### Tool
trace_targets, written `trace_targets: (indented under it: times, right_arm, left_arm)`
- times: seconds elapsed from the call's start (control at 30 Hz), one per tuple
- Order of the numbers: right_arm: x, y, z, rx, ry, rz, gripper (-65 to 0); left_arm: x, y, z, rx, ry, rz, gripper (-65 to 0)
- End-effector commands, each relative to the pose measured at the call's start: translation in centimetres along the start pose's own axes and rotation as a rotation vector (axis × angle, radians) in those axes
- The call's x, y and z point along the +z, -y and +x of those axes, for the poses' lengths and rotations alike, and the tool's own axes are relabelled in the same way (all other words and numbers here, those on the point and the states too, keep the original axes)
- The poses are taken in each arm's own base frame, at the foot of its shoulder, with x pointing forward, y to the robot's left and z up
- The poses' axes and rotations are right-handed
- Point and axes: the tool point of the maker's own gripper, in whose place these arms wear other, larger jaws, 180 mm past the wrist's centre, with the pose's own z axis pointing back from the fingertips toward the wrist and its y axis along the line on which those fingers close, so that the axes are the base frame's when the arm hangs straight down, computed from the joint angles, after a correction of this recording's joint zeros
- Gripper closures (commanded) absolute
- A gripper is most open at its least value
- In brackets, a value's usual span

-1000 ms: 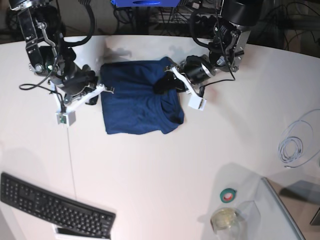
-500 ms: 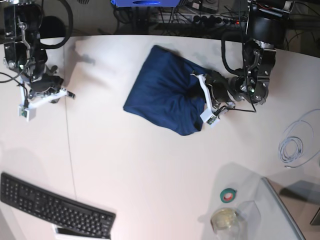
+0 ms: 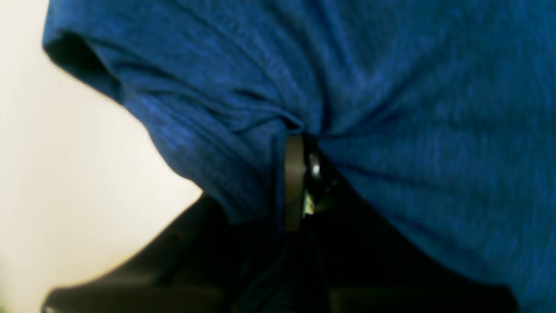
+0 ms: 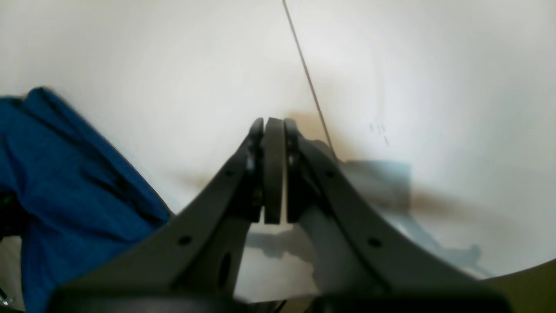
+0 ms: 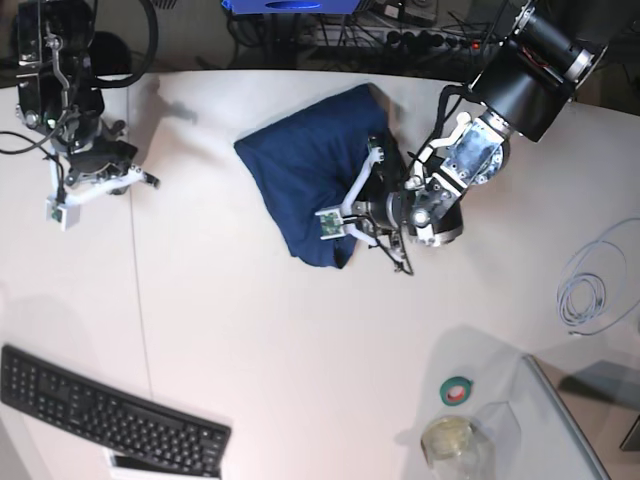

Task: Layout the t-shirt on the table in an organized manner, then fold the t-shirt properly
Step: 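Drag the folded shirt with the left gripper, rotating it square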

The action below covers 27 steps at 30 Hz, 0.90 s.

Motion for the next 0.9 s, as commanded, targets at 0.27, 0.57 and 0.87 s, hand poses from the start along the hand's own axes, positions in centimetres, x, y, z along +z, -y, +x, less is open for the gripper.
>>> trace_targets:
  times: [0.27,0.57,0.87]
  right_arm:
    - [1.2,-0.1,0.2,0.015,0.030,0.012,-0.6]
    - [1.2,0.2,-0.1,0.014,0.024,0.006,-0.6]
    - [1.2,0.2,-0.1,0.013,0.022,0.005,-0.6]
  left_arm:
    - [-1.0,1.1,6.0,-0.147,0.048,0.026,0.0]
    - [-1.1,1.9,7.9,-0.278,0.049,0.016,0.0]
    - [-0.7,0.9,8.7,-0.306,0.052,0.038,0.0]
